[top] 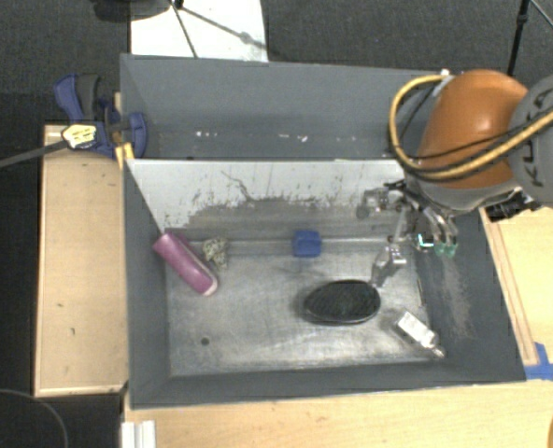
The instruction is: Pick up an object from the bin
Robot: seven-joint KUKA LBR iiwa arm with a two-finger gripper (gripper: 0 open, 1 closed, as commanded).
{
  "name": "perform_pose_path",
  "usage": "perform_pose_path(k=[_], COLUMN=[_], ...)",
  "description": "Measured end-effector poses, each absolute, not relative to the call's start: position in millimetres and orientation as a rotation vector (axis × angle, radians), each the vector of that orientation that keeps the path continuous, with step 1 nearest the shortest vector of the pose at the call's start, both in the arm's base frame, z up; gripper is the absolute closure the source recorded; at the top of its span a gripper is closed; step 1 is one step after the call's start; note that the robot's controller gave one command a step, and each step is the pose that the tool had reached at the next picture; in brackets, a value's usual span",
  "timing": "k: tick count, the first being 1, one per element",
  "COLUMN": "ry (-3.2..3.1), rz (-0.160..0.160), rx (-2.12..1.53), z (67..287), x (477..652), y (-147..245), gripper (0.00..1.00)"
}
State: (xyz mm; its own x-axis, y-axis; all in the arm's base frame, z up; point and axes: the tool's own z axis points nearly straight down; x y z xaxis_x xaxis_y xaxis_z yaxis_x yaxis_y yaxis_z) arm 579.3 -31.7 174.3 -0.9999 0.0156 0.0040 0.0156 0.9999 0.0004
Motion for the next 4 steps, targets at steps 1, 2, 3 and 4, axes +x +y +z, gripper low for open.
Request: perform_pose_path(k=[1,2,3,4], ry=[-3.138,-3.148,-3.149,-3.130], rz=[0.000,-0.001,-0.001,-0.002], rx=[0.095,0.023,-0.063,-0.230], z=[68.4,101.8,100.4,70.7], x=[529.8,528.3,537.2,538.9], y=[5.7,-4.7,-4.4,0.1], gripper=[0.00,0.00,0.00,0.00])
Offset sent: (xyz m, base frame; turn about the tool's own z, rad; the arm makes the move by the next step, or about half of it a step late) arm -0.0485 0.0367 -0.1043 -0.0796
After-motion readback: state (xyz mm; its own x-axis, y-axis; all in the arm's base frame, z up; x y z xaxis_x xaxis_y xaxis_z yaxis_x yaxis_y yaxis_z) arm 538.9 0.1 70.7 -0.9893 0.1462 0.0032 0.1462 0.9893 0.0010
